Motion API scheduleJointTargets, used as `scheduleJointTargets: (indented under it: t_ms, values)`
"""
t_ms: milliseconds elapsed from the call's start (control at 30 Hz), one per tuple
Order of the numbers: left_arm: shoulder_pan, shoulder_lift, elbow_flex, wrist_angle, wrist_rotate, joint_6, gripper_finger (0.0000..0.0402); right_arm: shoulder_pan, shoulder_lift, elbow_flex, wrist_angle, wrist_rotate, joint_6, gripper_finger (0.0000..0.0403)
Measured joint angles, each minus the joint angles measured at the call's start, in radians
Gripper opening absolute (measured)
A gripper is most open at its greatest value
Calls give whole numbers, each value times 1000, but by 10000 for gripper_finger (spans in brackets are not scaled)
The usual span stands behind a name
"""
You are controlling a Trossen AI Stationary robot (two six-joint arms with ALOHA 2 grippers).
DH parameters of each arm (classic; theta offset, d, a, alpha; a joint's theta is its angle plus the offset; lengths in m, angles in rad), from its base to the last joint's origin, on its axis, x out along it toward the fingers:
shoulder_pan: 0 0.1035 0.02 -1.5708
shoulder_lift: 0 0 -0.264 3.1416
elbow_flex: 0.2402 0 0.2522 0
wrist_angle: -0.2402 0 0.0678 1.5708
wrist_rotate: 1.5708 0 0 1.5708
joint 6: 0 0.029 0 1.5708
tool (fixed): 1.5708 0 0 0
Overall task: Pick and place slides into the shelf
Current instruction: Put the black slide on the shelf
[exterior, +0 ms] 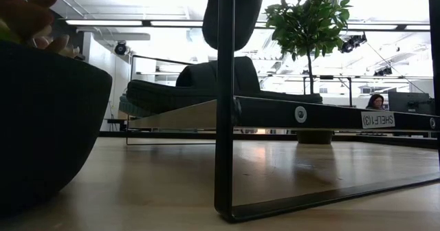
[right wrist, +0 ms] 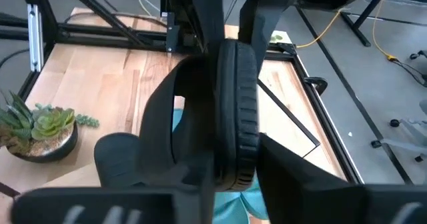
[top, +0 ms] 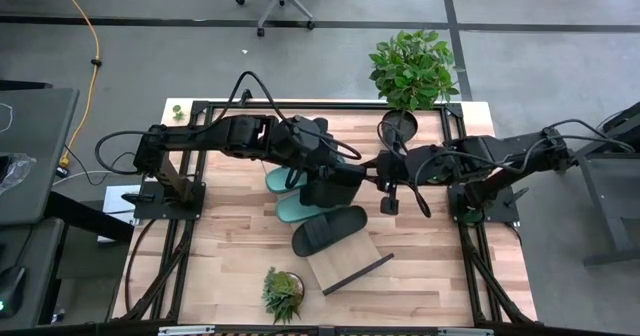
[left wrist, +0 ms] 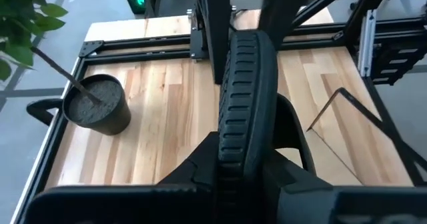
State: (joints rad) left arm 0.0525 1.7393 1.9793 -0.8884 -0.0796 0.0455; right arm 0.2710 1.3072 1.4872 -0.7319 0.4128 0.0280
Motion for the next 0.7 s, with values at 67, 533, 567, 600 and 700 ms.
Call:
scheduleJointTargets:
  t_ms: [67, 533, 567, 600, 700]
  values:
    - [0, 0, 0, -8, -8, 2, 31, 0, -6, 0, 1, 6, 15, 100]
    - [0, 0, 0, 44, -57, 3, 31, 5, -239, -5, -172, 135, 223, 151]
    - [0, 0, 0, 77, -59, 3, 31, 14, -264, -11, -169, 136, 239, 151]
    - [0, 0, 0, 112, -59, 7, 31, 23, -286, -18, -167, 142, 254, 151]
    - [0, 0, 0, 225, -60, 25, 31, 64, -346, -61, -152, 195, 297, 151]
